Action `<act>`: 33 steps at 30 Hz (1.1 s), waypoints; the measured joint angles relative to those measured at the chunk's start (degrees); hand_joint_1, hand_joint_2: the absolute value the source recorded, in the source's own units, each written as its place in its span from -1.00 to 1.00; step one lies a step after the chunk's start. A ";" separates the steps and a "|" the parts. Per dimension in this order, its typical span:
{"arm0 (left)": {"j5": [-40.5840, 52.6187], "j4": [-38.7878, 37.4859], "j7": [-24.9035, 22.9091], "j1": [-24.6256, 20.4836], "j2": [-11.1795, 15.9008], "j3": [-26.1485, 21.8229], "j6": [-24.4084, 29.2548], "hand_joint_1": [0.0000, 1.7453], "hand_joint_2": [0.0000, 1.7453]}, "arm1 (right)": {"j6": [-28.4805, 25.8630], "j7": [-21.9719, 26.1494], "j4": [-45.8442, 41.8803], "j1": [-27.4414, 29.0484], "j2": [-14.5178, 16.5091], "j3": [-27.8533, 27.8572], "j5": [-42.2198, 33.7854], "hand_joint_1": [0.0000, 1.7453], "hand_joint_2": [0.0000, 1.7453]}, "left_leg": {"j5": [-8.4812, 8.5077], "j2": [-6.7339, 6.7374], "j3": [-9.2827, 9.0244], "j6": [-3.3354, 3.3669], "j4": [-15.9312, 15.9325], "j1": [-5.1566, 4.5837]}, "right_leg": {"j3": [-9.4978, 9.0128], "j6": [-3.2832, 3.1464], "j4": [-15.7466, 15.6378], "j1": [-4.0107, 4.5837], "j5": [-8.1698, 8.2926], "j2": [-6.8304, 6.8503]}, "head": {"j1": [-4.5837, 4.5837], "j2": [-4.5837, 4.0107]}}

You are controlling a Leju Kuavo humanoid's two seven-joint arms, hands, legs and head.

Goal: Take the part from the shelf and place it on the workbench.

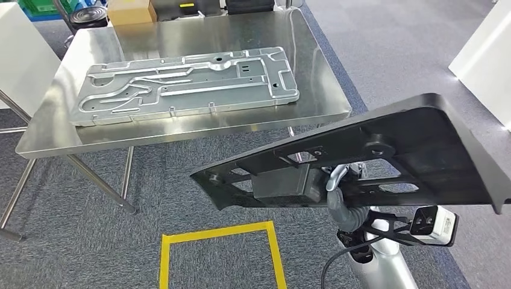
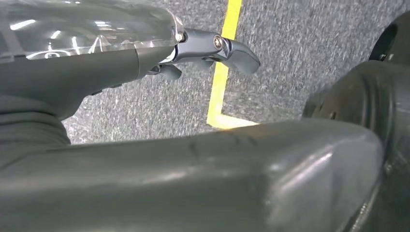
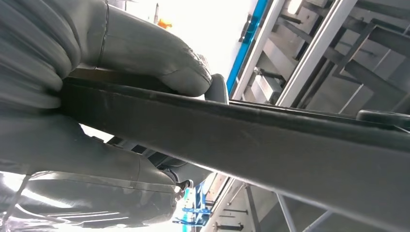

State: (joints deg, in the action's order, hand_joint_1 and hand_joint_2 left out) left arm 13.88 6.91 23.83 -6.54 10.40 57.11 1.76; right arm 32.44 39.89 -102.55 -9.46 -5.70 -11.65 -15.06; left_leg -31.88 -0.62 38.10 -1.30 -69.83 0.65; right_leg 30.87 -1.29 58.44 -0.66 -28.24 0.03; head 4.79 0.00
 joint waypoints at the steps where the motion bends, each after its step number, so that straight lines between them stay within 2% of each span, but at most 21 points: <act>1: -0.01 0.00 0.01 0.03 -0.01 0.00 0.01 -1.00 -1.00 | 0.00 0.00 0.00 0.01 0.00 0.00 0.00 1.00 1.00 | 3.14 0.19 -0.83 0.18 3.91 -0.02 | -0.67 0.15 -0.04 0.00 -0.57 0.05 | 0.00 0.00; 2: -0.03 0.00 -0.02 0.06 -0.03 0.01 0.02 -1.00 -1.00 | 0.00 0.00 0.04 0.01 0.00 -0.01 0.01 1.00 1.00 | 5.41 0.38 -1.48 0.42 7.16 -0.16 | -1.29 0.37 -0.03 0.04 -1.07 0.10 | -0.01 0.00; 4: -0.07 0.00 -0.05 0.14 -0.09 0.02 0.07 -1.00 -1.00 | 0.01 0.01 0.14 -0.03 0.00 -0.03 0.08 1.00 1.00 | 7.47 0.69 -2.07 1.25 10.25 -0.55 | -1.94 1.00 -0.15 0.12 -1.77 0.13 | -0.01 0.00; 6: 0.07 0.00 -0.07 0.23 -0.13 0.02 0.14 -1.00 -1.00 | 0.05 -0.01 0.19 -0.15 -0.01 -0.07 0.19 1.00 1.00 | 7.12 0.62 -2.56 2.15 10.52 -0.62 | -2.29 1.76 0.14 0.19 -1.88 0.08 | 0.00 0.00; 8: 0.38 0.00 -0.06 0.17 -0.14 0.02 0.22 -1.00 -1.00 | 0.13 -0.03 0.10 -0.54 -0.02 -0.09 0.27 1.00 1.00 | 7.07 0.45 -3.64 2.84 11.08 -0.39 | -1.59 2.33 2.46 0.10 -2.00 0.06 | -0.01 0.00; 10: 0.52 0.00 -0.04 -0.03 -0.15 -0.01 0.29 -1.00 -1.00 | 0.13 -0.05 -0.15 -0.95 -0.02 -0.09 0.28 1.00 1.00 | 6.65 0.32 -4.54 3.37 11.37 -0.35 | 1.77 2.73 8.06 -0.04 -3.48 0.03 | -0.01 0.00; 12: 0.52 0.00 -0.03 -0.10 -0.15 -0.02 0.35 -1.00 -1.00 | 0.03 -0.07 -0.33 -0.88 -0.01 -0.11 0.32 1.00 1.00 | 5.89 0.15 -5.29 3.64 11.38 -0.39 | 6.46 3.02 14.21 -0.07 -6.21 0.03 | 0.00 0.00; 13: 0.55 0.00 -0.03 -0.07 -0.15 -0.02 0.37 -1.00 -1.00 | -0.07 -0.08 -0.36 -0.75 -0.01 -0.13 0.36 1.00 1.00 | 5.41 0.02 -5.84 3.66 11.38 -0.40 | 8.15 3.07 15.63 -0.08 -7.03 0.04 | 0.00 0.00; 14: 0.56 0.00 -0.03 -0.03 -0.16 -0.02 0.39 -1.00 -1.00 | -0.17 -0.09 -0.38 -0.64 -0.02 -0.14 0.39 1.00 1.00 | 4.88 -0.11 -6.53 3.63 11.38 -0.42 | 9.02 3.03 15.30 -0.09 -6.80 0.04 | 0.00 0.00; 15: 0.57 0.00 -0.03 -0.01 -0.18 -0.03 0.40 -1.00 -1.00 | -0.28 -0.10 -0.44 -0.57 -0.03 -0.14 0.42 1.00 1.00 | 4.31 -0.23 -7.33 3.56 11.38 -0.45 | 9.02 2.82 13.13 -0.05 -5.22 0.03 | 0.00 0.00; 17: 0.55 0.00 -0.03 0.00 -0.31 -0.03 0.40 -1.00 -1.00 | -0.41 -0.08 -0.67 -0.50 -0.04 -0.14 0.48 1.00 1.00 | 3.09 -0.38 -8.83 3.28 11.35 -0.59 | 7.77 2.07 6.05 0.27 0.81 -0.04 | -0.01 0.00; 19: 0.55 0.00 -0.09 -0.09 -0.45 -0.03 0.43 -1.00 -1.00 | -0.44 -0.04 -0.99 -0.33 -0.03 -0.16 0.71 1.00 1.00 | 2.07 -0.53 -9.85 2.71 11.52 -0.78 | 6.74 1.39 1.60 0.63 4.53 -0.14 | -0.02 0.00; 21: 0.53 0.00 -0.22 -0.19 -0.54 -0.03 0.47 -1.00 -1.00 | -0.41 -0.01 -1.50 -0.14 -0.04 -0.17 1.11 1.00 1.00 | 1.95 -0.62 -10.67 2.00 11.36 -0.89 | 5.86 0.89 0.68 0.61 4.47 -0.25 | -0.02 0.00; 23: 0.55 0.00 -0.43 -0.28 -0.61 -0.01 0.49 -1.00 -1.00 | -0.39 -0.02 -2.12 -0.13 0.04 -0.17 1.50 1.00 1.00 | 1.99 -0.44 -10.59 1.46 9.43 -0.81 | 4.37 0.27 -0.13 0.36 4.17 -0.24 | -0.01 0.00; 25: 0.56 0.00 -0.67 -0.48 -0.72 0.00 0.50 -1.00 -1.00 | -0.40 -0.11 -2.59 -0.20 0.20 -0.17 1.74 1.00 1.00 | 0.59 -0.25 -7.79 1.01 4.35 -0.52 | 3.16 -0.24 -0.58 0.21 3.58 -0.11 | -0.01 0.00; 27: 0.54 0.00 -0.84 -0.48 -0.80 0.00 0.55 -1.00 -1.00 | -0.39 -0.29 -2.79 -0.11 0.31 -0.17 1.82 1.00 1.00 | -2.39 -0.17 -3.19 0.38 -1.85 -0.18 | 2.41 -0.40 -0.62 0.20 2.76 -0.10 | -0.01 0.00; 28: 0.58 0.00 -0.89 -0.35 -0.82 0.00 0.59 -1.00 -1.00 | -0.38 -0.38 -2.80 -0.01 0.34 -0.17 1.85 1.00 1.00 | -3.52 -0.12 -1.38 0.05 -3.51 -0.02 | 1.94 -0.36 -0.61 0.18 2.30 -0.14 | 0.00 0.00; 29: 0.72 0.00 -0.93 -0.23 -0.83 0.00 0.63 -1.00 -1.00 | -0.37 -0.46 -2.80 0.08 0.37 -0.17 1.86 1.00 1.00 | -3.63 -0.04 -0.33 -0.22 -3.49 0.14 | 1.33 -0.26 -0.60 0.13 1.79 -0.19 | 0.00 0.00; 30: 0.86 0.00 -0.97 -0.13 -0.84 0.00 0.66 -1.00 -1.00 | -0.36 -0.50 -2.80 0.14 0.39 -0.17 1.86 1.00 1.00 | -2.40 0.06 -0.15 -0.38 -1.64 0.29 | 0.62 -0.11 -0.60 0.06 1.24 -0.24 | -0.01 0.00; 32: 1.09 0.00 -1.01 0.04 -0.85 0.00 0.72 -1.00 -1.00 | -0.34 -0.54 -2.79 0.14 0.41 -0.17 1.85 1.00 1.00 | 3.46 0.37 -1.34 -0.37 5.39 0.49 | -0.85 0.36 -0.52 -0.03 0.05 -0.20 | -0.02 0.00; 33: 1.08 0.00 -1.03 0.09 -0.86 -0.01 0.75 -1.00 -1.00 | -0.33 -0.52 -2.76 0.15 0.43 -0.17 1.83 1.00 1.00 | 5.71 0.53 -1.91 -0.16 8.27 0.41 | -1.33 0.70 -0.49 -0.02 -0.47 -0.21 | -0.02 0.00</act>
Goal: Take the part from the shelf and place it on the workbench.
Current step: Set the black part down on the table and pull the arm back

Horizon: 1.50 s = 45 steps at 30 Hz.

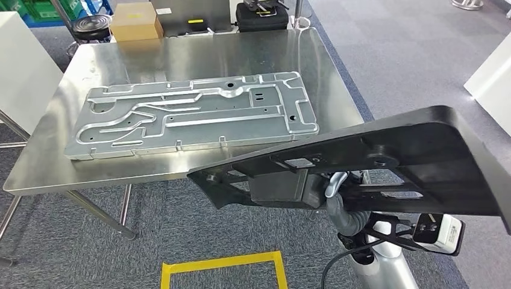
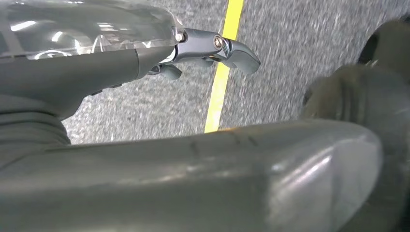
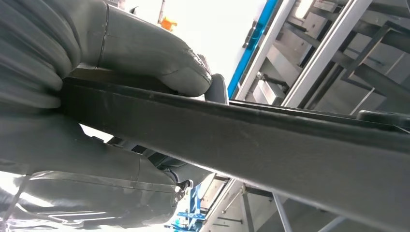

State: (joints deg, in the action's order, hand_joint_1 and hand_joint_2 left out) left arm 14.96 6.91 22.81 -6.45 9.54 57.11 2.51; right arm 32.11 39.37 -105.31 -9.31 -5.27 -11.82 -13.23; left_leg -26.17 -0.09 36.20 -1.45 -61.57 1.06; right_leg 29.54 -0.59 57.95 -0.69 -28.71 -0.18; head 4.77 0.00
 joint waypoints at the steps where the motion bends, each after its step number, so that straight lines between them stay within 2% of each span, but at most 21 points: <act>1: -0.01 0.00 0.00 0.04 -0.02 -0.01 0.04 -1.00 -1.00 | 0.02 0.07 0.03 0.01 0.02 0.00 -0.03 1.00 1.00 | 1.74 0.08 -0.35 0.32 1.79 -0.13 | -0.30 0.39 0.00 0.02 -0.44 0.00 | 0.01 0.00; 4: 0.19 0.00 0.08 0.05 -0.06 -0.07 0.14 -1.00 -1.00 | -0.02 0.40 0.05 0.06 0.09 -0.01 -0.18 1.00 1.00 | 2.18 -0.11 -1.11 1.52 2.80 -0.29 | -0.49 1.59 0.88 -0.01 -0.60 0.01 | 0.01 0.00; 6: 0.45 0.00 0.18 0.05 -0.08 -0.13 0.24 -1.00 -1.00 | -0.13 0.54 0.04 0.11 0.09 0.09 -0.28 1.00 1.00 | 1.74 -0.22 -2.19 2.25 3.27 -0.19 | 0.72 2.07 3.98 -0.13 -0.82 0.09 | 0.00 0.00; 9: 0.51 0.00 0.27 0.06 -0.07 -0.21 0.34 -1.00 -1.00 | -0.34 0.55 0.03 0.58 0.09 0.34 -0.42 1.00 1.00 | 0.80 -0.29 -3.28 2.91 3.51 -0.27 | 7.09 2.53 13.66 -0.20 -4.49 0.15 | -0.01 0.00; 11: 0.51 0.00 0.33 0.18 -0.07 -0.26 0.36 -1.00 -1.00 | -1.21 0.35 0.03 1.15 0.09 0.71 -0.43 1.00 1.00 | -0.05 -0.42 -4.18 3.00 3.50 -0.42 | 10.32 2.50 16.34 -0.17 -5.81 0.15 | -0.01 0.00; 12: 0.51 0.00 0.38 0.24 -0.07 -0.27 0.32 -1.00 -1.00 | -1.88 0.08 0.03 1.26 0.09 1.05 -0.44 1.00 1.00 | -0.51 -0.49 -4.79 2.98 3.50 -0.51 | 10.63 2.35 15.04 -0.13 -4.78 0.15 | -0.01 0.00; 15: 0.51 0.00 0.67 0.24 -0.13 -0.25 -0.04 -1.00 -1.00 | -5.14 -1.46 0.22 0.10 -0.02 3.33 0.47 1.00 1.00 | -1.98 -0.60 -6.62 2.65 3.53 -0.83 | 8.34 1.18 4.71 0.40 3.01 0.15 | -0.01 0.00; 17: 0.51 0.00 0.87 0.08 -0.19 -0.23 -0.28 -1.00 -1.00 | -8.34 -2.49 0.86 -1.41 -0.22 5.37 2.86 1.00 1.00 | -2.58 -0.64 -7.27 2.07 3.51 -1.01 | 7.44 0.44 1.14 0.80 5.53 0.06 | -0.01 0.00; 19: 0.51 0.00 0.98 -0.07 -0.14 -0.21 -0.37 -1.00 -1.00 | -14.61 -3.92 2.20 -3.55 -0.44 7.15 9.41 1.00 1.00 | -2.70 -0.57 -7.61 1.38 3.32 -1.11 | 6.93 -0.07 0.62 0.72 5.51 -0.09 | 0.01 0.00; 21: 0.51 0.00 1.07 -0.21 -0.07 -0.20 -0.39 -1.00 -1.00 | -25.18 -6.85 4.70 -6.71 -0.59 8.31 20.65 1.00 1.00 | -3.24 -0.44 -6.84 0.83 1.32 -1.03 | 6.07 -0.59 -0.02 0.43 5.48 -0.15 | 0.03 0.00; 25: 0.54 0.00 1.10 -0.51 -0.08 -0.16 -0.53 -1.00 -1.00 | -43.55 -14.73 13.46 -14.97 -0.74 7.69 43.69 1.00 1.00 | -7.99 -0.35 1.12 -0.16 -11.11 -0.55 | 5.56 -1.24 -0.23 0.41 4.97 -0.21 | 0.04 0.00; 26: 0.58 0.00 1.10 -0.50 -0.09 -0.11 -0.58 -1.00 -1.00 | -46.30 -16.63 16.27 -17.10 -0.74 6.78 48.51 1.00 1.00 | -8.02 -0.34 2.61 -0.27 -12.39 -0.46 | 5.47 -1.26 -0.17 0.43 4.80 -0.30 | 0.04 0.00; 27: 0.62 0.00 1.10 -0.51 -0.10 -0.05 -0.61 -1.00 -1.00 | -48.03 -18.28 18.89 -19.12 -0.68 5.62 52.29 1.00 1.00 | -6.63 -0.33 3.02 -0.35 -11.40 -0.41 | 5.30 -1.23 -0.08 0.43 4.59 -0.39 | 0.04 0.00; 29: 0.69 0.00 1.06 -0.58 -0.11 0.07 -0.60 -1.00 -1.00 | -49.60 -21.77 24.40 -23.28 -0.07 2.64 59.25 1.00 1.00 | -1.20 -0.15 1.35 -0.30 -4.37 -0.38 | 4.82 -1.07 0.17 0.42 4.05 -0.51 | 0.04 0.00; 31: 0.69 0.00 0.98 -0.81 -0.10 0.30 -0.56 -1.00 -1.00 | -50.09 -25.61 30.85 -27.96 1.32 -0.88 66.66 1.00 1.00 | 1.76 0.22 -0.36 0.21 1.77 -0.65 | 4.68 -0.77 0.46 0.49 3.69 -0.63 | 0.03 0.00; 33: 0.69 0.00 0.95 -1.10 -0.11 0.68 -0.54 -1.00 -1.00 | -50.34 -28.48 37.78 -32.18 2.98 -4.58 72.51 1.00 1.00 | 2.00 0.35 -0.61 1.02 3.21 -0.99 | 4.84 -0.19 0.55 0.56 3.53 -0.69 | 0.02 0.00; 36: 0.69 0.02 0.99 -1.21 -0.20 1.30 -0.66 -1.00 -1.00 | -49.30 -31.17 47.08 -37.23 5.40 -9.49 77.56 1.00 1.00 | 2.95 0.16 -1.14 2.00 4.03 -0.59 | 5.20 0.80 1.53 0.66 2.51 -0.31 | 0.02 0.00; 39: 0.69 0.02 1.28 -1.35 -0.22 1.84 -1.18 -1.00 -1.00 | -47.30 -33.39 56.20 -41.42 7.82 -13.05 80.41 1.00 1.00 | 2.93 0.09 -1.52 2.51 4.42 -0.37 | 9.71 1.65 10.36 0.20 -1.70 -0.10 | 0.02 0.00; 41: 0.69 0.02 1.43 -1.46 -0.23 2.39 -1.50 -1.00 -1.00 | -46.44 -34.49 61.79 -42.67 9.15 -14.88 81.22 1.00 1.00 | 2.69 -0.12 -1.72 2.53 4.39 -0.31 | 13.18 2.04 16.13 -0.15 -2.93 -0.05 | 0.02 0.00; 43: 0.69 0.03 1.41 -1.57 -0.30 2.97 -1.61 -1.00 -1.00 | -45.42 -35.65 66.66 -43.43 10.21 -16.06 81.44 1.00 1.00 | 2.33 -0.49 -2.04 2.31 4.24 -0.23 | 13.02 2.19 14.05 -0.44 0.03 0.03 | 0.02 0.00; 45: 0.69 0.05 1.13 -1.85 -0.41 3.55 -1.66 -1.00 -1.00 | -44.04 -37.42 70.74 -44.73 10.95 -16.64 81.60 1.00 1.00 | 1.77 -0.79 -2.26 1.86 3.84 -0.28 | 9.98 1.94 6.50 -0.45 4.33 0.13 | 0.02 0.00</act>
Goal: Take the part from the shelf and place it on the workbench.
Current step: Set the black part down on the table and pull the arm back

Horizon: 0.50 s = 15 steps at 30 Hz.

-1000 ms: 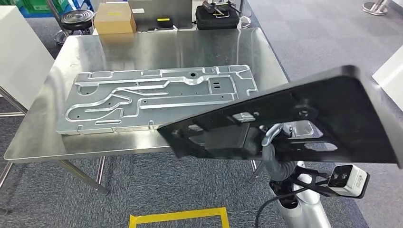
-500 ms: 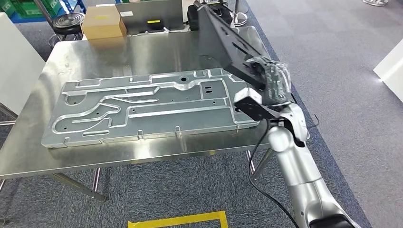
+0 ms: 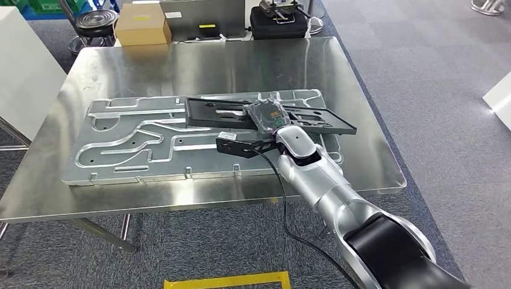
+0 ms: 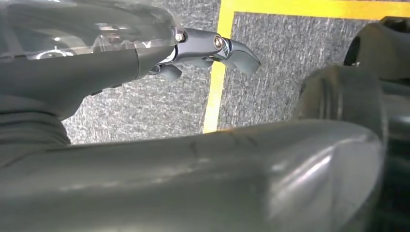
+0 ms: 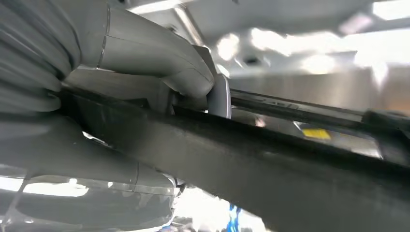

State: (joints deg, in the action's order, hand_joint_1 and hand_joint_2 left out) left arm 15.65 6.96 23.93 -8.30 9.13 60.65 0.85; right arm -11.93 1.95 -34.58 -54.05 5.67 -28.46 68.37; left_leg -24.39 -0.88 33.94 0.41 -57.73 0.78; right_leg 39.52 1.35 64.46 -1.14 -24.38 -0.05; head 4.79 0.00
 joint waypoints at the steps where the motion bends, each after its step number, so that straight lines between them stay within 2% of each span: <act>1: 0.00 0.01 -0.19 -0.22 -0.04 0.30 -0.03 -1.00 -1.00 | 0.71 -0.98 1.79 -0.79 0.31 -0.19 0.10 1.00 1.00 | -0.27 -0.09 0.01 -0.30 -0.22 -0.08 | -1.24 -0.25 -2.96 0.11 1.10 0.01 | 0.01 0.00; 2: 0.00 0.01 -0.41 -0.45 -0.05 0.56 -0.09 -1.00 -1.00 | 1.37 -2.01 3.38 -1.46 0.54 -0.32 0.19 1.00 1.00 | -0.47 -0.13 0.03 -0.62 -0.35 -0.15 | -1.96 -0.52 -4.72 0.27 1.45 -0.01 | 0.01 0.00; 6: 0.00 0.02 -1.07 -1.18 -0.07 1.28 -0.51 -1.00 -1.00 | 3.58 -6.01 8.23 -2.63 1.21 -0.45 0.50 1.00 1.00 | -1.37 0.06 -0.01 -1.90 -0.89 0.06 | -2.78 -1.90 -5.96 0.38 1.12 -0.18 | 0.02 0.00; 8: 0.00 0.03 -1.10 -1.44 -0.08 1.65 -0.76 -1.00 -1.00 | 4.12 -7.55 10.01 -3.17 1.57 -0.45 0.73 1.00 1.00 | -3.88 0.33 2.01 -2.28 -5.51 0.22 | -3.38 -2.56 -6.40 0.29 1.06 -0.13 | 0.02 0.00; 10: 0.00 0.03 -1.05 -1.57 -0.08 2.00 -0.93 -1.00 -1.00 | 4.42 -8.30 11.65 -3.53 1.89 -0.45 0.86 1.00 1.00 | -6.92 0.42 5.85 -2.53 -13.13 0.29 | -3.65 -2.95 -6.40 0.46 0.83 -0.14 | 0.02 0.00; 11: 0.00 0.03 -1.04 -1.56 -0.09 2.10 -0.98 -1.00 -1.00 | 4.56 -8.42 12.25 -3.56 1.98 -0.45 0.92 1.00 1.00 | -7.42 0.43 7.34 -2.62 -15.69 0.31 | -3.73 -3.00 -6.35 0.53 0.72 -0.17 | 0.02 0.00; 12: 0.00 0.03 -1.00 -1.55 -0.09 2.16 -1.03 -1.00 -1.00 | 4.69 -8.49 12.74 -3.56 2.03 -0.45 0.99 1.00 1.00 | -6.86 0.43 7.94 -2.67 -16.28 0.34 | -3.80 -2.99 -6.26 0.58 0.61 -0.21 | 0.02 0.00; 13: 0.00 0.03 -0.93 -1.55 -0.09 2.19 -1.11 -1.00 -1.00 | 4.79 -8.61 13.12 -3.59 2.08 -0.45 1.09 1.00 1.00 | -5.31 0.45 7.44 -2.65 -14.64 0.37 | -3.87 -2.92 -6.13 0.59 0.47 -0.26 | 0.02 0.00; 15: 0.00 0.03 -0.60 -1.62 -0.09 2.23 -1.36 -1.00 -1.00 | 4.86 -9.04 13.65 -3.73 2.15 -0.45 1.46 1.00 1.00 | -1.40 0.49 4.14 -2.38 -7.24 0.39 | -4.05 -2.57 -5.80 0.62 0.08 -0.34 | 0.02 0.00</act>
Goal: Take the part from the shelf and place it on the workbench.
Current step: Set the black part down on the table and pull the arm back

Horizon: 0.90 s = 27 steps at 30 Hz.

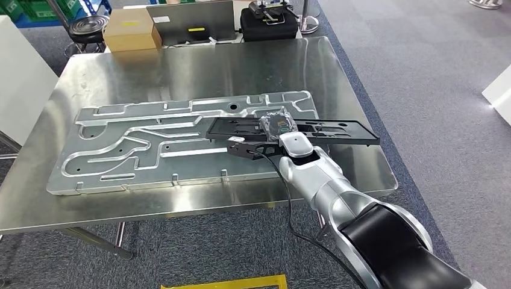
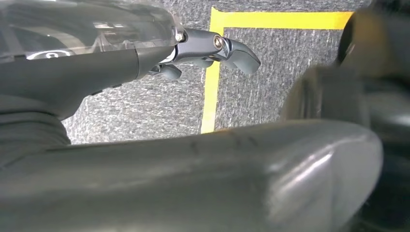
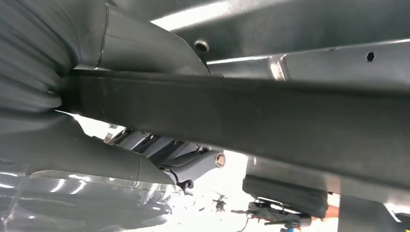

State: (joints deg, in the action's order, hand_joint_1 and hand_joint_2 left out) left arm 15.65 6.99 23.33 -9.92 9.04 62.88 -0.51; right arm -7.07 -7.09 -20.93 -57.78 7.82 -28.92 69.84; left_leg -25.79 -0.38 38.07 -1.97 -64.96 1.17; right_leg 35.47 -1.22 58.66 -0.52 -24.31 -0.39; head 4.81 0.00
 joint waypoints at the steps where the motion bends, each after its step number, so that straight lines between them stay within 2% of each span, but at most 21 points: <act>1: 0.00 0.00 0.30 -0.06 0.00 0.02 -0.20 -1.00 -1.00 | 0.03 -0.25 0.23 -0.08 0.01 0.01 0.25 1.00 1.00 | 1.16 0.00 -1.53 0.27 3.26 -0.09 | -0.02 0.24 0.19 0.09 -0.18 -0.04 | 0.00 0.00; 2: 0.00 0.01 0.63 -0.11 -0.01 0.06 -0.38 -1.00 -1.00 | 0.05 -0.41 0.49 -0.12 -0.01 0.01 0.56 1.00 1.00 | 1.66 -0.01 -2.50 0.56 5.30 -0.20 | -0.02 0.52 0.28 0.18 -0.27 -0.06 | 0.00 0.00; 3: 0.00 0.01 0.98 -0.16 -0.01 0.12 -0.55 -1.00 -1.00 | 0.03 -0.49 0.74 -0.09 -0.03 0.02 0.90 1.00 1.00 | 1.53 -0.02 -2.84 0.87 6.02 -0.35 | 0.00 0.81 0.26 0.26 -0.29 -0.08 | 0.00 0.00; 5: 0.00 0.01 1.44 -0.25 -0.02 0.39 -0.71 -1.00 0.00 | -0.21 -0.37 1.25 0.12 -0.06 0.02 1.93 0.00 0.00 | 1.69 0.00 -2.92 1.53 6.34 -0.33 | -0.01 1.43 0.16 0.26 -0.32 -0.11 | 0.00 0.00; 7: 0.00 0.02 1.63 -0.46 -0.07 0.76 -0.68 -1.00 1.00 | -0.73 0.01 1.63 0.29 -0.06 0.01 3.15 -1.00 -1.00 | 1.93 0.08 -3.14 2.21 6.77 -0.12 | 0.68 2.04 1.85 0.19 -1.62 -0.03 | -0.01 0.00; 8: 0.00 0.03 1.68 -0.58 -0.09 0.93 -0.60 -1.00 1.00 | -1.02 0.37 1.78 0.35 -0.05 -0.04 3.80 -1.00 -1.00 | 2.01 0.13 -3.24 2.48 6.92 -0.04 | 1.80 2.30 4.32 0.12 -3.08 0.02 | -0.01 0.00; 10: 0.00 0.03 1.84 -0.75 -0.11 1.27 -0.28 -1.00 1.00 | -1.53 1.51 2.08 0.63 0.01 -0.35 5.00 -1.00 -1.00 | 1.96 0.18 -3.27 2.80 6.93 -0.11 | 5.33 2.65 11.67 0.05 -6.53 0.08 | -0.01 0.00; 11: 0.00 0.03 1.96 -0.77 -0.12 1.41 0.00 -1.00 1.00 | -1.70 2.14 2.23 0.83 0.12 -0.57 5.53 -1.00 -1.00 | 1.93 0.19 -3.28 2.83 6.91 -0.13 | 6.91 2.73 14.80 0.02 -7.51 0.09 | -0.01 0.00; 12: 0.00 0.03 2.10 -0.77 -0.13 1.54 0.28 -1.00 1.00 | -1.83 2.67 2.35 1.00 0.29 -0.78 5.93 -1.00 -1.00 | 1.88 0.20 -3.31 2.83 6.89 -0.14 | 7.69 2.74 16.15 -0.01 -7.44 0.09 | -0.01 0.00; 13: 0.00 0.03 2.21 -0.77 -0.14 1.67 0.57 -1.00 1.00 | -1.95 3.19 2.44 1.10 0.57 -0.99 6.23 -1.00 -1.00 | 1.83 0.20 -3.37 2.77 6.85 -0.14 | 7.35 2.66 15.24 -0.04 -6.30 0.09 | 0.00 0.00; 15: 0.00 0.03 2.32 -0.87 -0.20 1.97 1.10 -1.00 1.00 | -2.13 4.24 2.49 1.13 1.38 -1.37 6.69 -1.00 -1.00 | 1.64 0.19 -3.56 2.51 6.76 -0.14 | 3.98 2.27 8.16 -0.07 -2.34 0.09 | -0.01 0.00; 17: 0.00 0.03 2.34 -1.10 -0.29 2.31 1.52 -1.00 1.00 | -2.30 5.51 2.49 1.14 2.39 -1.70 7.01 -1.00 -1.00 | 1.42 0.18 -3.58 2.03 6.57 -0.35 | 0.82 1.78 1.72 0.14 -0.17 0.09 | -0.01 0.00; 18: 0.00 0.03 2.37 -1.20 -0.32 2.46 1.65 -1.00 1.00 | -2.37 6.06 2.49 1.19 2.86 -1.84 7.13 -1.00 -1.00 | 1.37 0.17 -3.57 1.74 6.57 -0.43 | 0.21 1.53 0.42 0.26 -0.04 0.07 | -0.01 0.00; 20: 0.00 0.03 2.43 -1.30 -0.37 2.64 1.80 -1.00 1.00 | -2.49 6.95 2.50 1.38 3.88 -2.10 7.20 -1.00 -1.00 | 1.38 0.17 -3.67 1.04 6.78 -0.40 | 0.04 0.87 0.02 0.36 -0.07 0.05 | -0.01 0.00; 22: 0.00 0.03 2.45 -1.32 -0.42 2.72 1.88 -1.00 1.00 | -2.61 7.65 2.49 1.50 4.91 -2.27 7.05 -1.00 -1.00 | 0.47 0.19 -3.39 0.38 5.76 -0.30 | -0.31 0.12 -0.52 0.18 0.15 0.06 | 0.00 0.00; 24: 0.00 0.03 2.46 -1.30 -0.43 2.74 1.91 -1.00 0.00 | -2.82 8.49 2.51 1.65 5.95 -2.31 6.58 -1.00 -1.00 | -2.47 0.20 -1.17 -0.08 0.61 -0.21 | -0.57 -0.35 -0.85 0.06 0.23 0.07 | 0.00 0.00; 26: 0.00 0.03 2.46 -1.17 -0.47 2.77 1.90 -1.00 -1.00 | -3.05 9.32 2.60 2.11 6.78 -2.32 5.93 -1.00 -1.00 | -5.48 0.20 2.34 -0.39 -6.71 -0.16 | -0.60 -0.60 -0.81 0.18 0.13 0.05 | 0.00 0.00; 27: 0.00 0.03 2.43 -1.04 -0.49 2.78 1.89 -1.00 -1.00 | -3.22 9.80 2.67 2.39 7.07 -2.32 5.54 -1.00 -1.00 | -5.71 0.20 3.33 -0.48 -8.58 -0.14 | -0.60 -0.65 -0.74 0.24 0.07 0.02 | 0.00 0.00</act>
State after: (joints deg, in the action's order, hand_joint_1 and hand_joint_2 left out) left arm 15.65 7.02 25.76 -10.97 8.55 65.66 1.38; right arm -10.29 2.71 -18.26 -55.38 14.89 -31.23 75.38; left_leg -31.51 -0.19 41.41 -2.45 -73.54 1.03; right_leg 34.86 -1.86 57.92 -0.28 -24.23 -0.37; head 4.81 0.00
